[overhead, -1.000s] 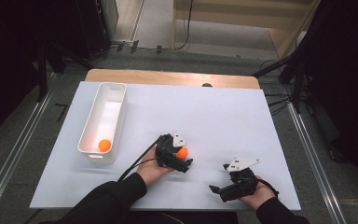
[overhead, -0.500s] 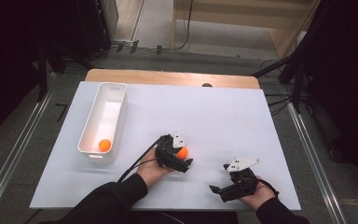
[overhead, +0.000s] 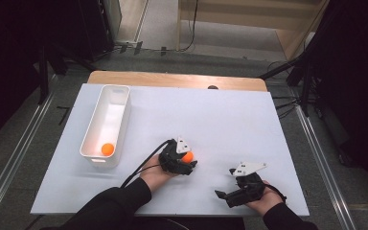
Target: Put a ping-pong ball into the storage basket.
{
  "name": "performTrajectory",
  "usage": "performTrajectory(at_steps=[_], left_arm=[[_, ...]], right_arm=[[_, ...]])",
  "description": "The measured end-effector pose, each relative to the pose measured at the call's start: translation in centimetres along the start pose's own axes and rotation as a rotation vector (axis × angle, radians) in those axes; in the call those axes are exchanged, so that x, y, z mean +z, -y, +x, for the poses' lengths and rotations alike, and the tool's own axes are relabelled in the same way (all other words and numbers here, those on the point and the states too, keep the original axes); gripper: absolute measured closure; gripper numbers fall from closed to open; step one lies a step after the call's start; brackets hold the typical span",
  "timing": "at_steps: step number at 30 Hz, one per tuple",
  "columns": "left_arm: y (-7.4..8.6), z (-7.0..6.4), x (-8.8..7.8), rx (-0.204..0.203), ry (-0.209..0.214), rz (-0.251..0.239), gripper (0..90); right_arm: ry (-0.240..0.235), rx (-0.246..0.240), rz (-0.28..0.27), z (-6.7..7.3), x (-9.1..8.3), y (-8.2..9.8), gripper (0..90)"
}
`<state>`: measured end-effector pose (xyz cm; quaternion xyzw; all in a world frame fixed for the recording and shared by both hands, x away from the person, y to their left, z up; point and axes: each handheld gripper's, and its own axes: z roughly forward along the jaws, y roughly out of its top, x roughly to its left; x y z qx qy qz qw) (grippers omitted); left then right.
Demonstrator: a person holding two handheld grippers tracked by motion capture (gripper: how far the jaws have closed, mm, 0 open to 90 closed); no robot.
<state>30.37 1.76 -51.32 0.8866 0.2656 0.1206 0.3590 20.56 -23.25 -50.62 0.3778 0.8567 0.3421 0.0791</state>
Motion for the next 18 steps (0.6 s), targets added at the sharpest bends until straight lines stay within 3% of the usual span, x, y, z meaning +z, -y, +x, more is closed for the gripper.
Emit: performTrajectory(at_steps=[10, 18], left_arm=[[0.05, -0.17, -0.21, -0.009, -0.006, -0.009, 49.9], [0.08, -0.05, -0.23, -0.014, 0.0, -0.015, 50.3]], right_arm=[[0.0, -0.001, 0.001, 0.0, 0.0, 0.0, 4.3], [-0.004, -0.006, 0.006, 0.02, 0.01, 0.03, 4.3]])
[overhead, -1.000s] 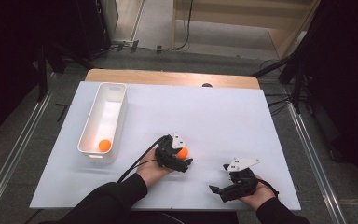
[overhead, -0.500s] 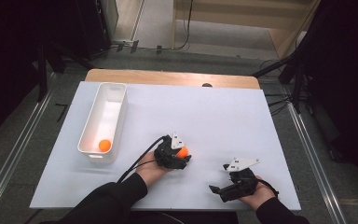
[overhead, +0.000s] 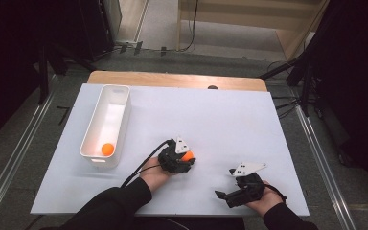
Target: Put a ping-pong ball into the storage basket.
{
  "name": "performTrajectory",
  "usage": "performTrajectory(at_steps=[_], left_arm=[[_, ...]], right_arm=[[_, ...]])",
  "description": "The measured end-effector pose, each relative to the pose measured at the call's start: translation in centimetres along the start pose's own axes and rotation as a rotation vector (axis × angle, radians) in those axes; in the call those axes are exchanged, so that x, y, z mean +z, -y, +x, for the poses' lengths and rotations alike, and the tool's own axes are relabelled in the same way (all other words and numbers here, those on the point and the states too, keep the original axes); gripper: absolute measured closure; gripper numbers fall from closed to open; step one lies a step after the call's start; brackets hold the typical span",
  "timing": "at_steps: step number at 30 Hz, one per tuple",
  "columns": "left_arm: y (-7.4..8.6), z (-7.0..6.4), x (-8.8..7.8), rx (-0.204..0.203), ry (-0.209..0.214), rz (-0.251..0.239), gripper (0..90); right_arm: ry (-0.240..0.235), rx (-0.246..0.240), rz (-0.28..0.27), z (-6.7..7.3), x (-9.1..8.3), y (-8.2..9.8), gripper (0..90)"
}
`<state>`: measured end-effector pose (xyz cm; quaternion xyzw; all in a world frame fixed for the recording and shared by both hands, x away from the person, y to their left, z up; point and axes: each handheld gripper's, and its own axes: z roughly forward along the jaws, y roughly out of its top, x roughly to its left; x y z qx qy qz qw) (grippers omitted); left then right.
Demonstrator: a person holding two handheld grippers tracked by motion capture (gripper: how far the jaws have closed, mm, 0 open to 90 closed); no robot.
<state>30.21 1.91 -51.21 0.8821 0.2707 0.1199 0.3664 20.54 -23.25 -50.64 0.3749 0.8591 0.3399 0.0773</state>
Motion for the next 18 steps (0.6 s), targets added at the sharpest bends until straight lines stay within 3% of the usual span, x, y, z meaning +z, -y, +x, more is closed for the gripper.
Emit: performTrajectory(at_steps=[18], left_arm=[[-0.06, 0.22, -0.45, -0.024, 0.026, -0.027, 50.3]], right_arm=[[0.002, 0.003, -0.005, 0.0, -0.05, -0.01, 4.3]])
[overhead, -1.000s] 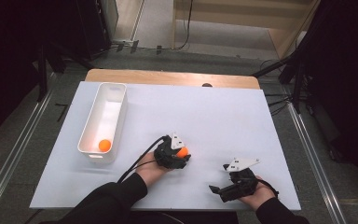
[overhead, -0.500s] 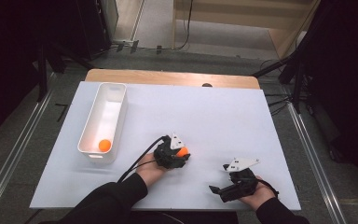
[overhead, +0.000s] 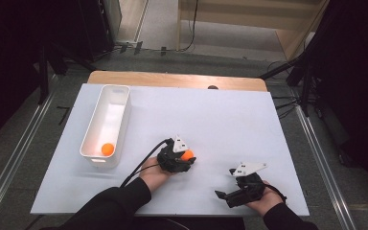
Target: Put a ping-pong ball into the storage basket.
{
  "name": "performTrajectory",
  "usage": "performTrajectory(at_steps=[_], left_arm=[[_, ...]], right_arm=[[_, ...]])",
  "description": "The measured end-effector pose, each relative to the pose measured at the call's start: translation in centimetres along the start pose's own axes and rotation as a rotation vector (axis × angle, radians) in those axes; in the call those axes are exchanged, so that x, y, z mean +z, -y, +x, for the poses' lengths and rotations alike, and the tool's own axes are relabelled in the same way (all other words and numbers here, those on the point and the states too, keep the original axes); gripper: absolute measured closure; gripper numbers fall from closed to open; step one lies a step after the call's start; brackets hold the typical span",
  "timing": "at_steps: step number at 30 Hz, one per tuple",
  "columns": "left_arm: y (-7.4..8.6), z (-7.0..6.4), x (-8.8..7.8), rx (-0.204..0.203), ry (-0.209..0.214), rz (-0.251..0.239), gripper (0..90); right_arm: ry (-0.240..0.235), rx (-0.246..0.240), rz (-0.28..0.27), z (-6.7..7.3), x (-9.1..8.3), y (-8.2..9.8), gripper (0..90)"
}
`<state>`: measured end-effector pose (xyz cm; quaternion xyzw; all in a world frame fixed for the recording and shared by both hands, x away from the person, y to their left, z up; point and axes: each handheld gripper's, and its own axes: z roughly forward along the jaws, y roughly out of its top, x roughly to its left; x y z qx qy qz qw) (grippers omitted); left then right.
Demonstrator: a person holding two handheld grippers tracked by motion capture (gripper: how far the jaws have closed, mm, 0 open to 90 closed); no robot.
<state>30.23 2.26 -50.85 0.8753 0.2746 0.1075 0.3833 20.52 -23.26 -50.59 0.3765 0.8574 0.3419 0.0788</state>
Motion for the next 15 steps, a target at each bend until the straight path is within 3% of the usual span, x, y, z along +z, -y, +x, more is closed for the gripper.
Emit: performTrajectory(at_steps=[15], left_arm=[[-0.41, 0.17, -0.92, -0.014, 0.024, -0.028, 50.2]], right_arm=[[0.0, 0.0, -0.001, -0.01, 0.01, 0.0, 4.3]])
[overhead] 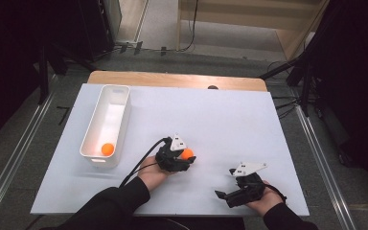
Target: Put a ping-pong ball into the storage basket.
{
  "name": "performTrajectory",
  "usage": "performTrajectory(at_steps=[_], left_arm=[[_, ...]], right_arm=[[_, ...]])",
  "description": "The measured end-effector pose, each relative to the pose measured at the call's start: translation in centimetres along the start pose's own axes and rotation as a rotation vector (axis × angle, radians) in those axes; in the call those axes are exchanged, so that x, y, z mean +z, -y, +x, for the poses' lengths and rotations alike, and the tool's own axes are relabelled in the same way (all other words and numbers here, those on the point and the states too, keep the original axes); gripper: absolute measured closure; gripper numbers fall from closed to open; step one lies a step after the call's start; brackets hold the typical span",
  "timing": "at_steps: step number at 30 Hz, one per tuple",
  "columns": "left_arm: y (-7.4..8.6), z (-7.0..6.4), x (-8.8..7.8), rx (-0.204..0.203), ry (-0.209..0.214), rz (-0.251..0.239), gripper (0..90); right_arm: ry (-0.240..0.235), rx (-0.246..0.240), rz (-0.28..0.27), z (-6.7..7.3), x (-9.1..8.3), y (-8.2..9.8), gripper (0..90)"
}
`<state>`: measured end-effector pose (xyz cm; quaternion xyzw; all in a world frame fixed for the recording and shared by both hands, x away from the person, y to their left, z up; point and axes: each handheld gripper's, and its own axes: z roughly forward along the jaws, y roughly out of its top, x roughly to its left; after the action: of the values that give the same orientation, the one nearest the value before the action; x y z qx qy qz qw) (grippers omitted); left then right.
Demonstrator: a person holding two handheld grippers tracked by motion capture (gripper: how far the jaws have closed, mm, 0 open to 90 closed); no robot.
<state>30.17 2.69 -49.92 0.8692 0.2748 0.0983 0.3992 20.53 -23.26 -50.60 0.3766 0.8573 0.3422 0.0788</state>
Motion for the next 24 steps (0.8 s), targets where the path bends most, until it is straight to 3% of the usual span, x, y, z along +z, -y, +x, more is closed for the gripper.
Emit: performTrajectory(at_steps=[24], left_arm=[[-0.7, 0.0, -1.4, 0.012, 0.033, -0.006, 50.1]], right_arm=[[0.0, -0.004, -0.001, 0.0, 0.0, 0.0, 4.3]])
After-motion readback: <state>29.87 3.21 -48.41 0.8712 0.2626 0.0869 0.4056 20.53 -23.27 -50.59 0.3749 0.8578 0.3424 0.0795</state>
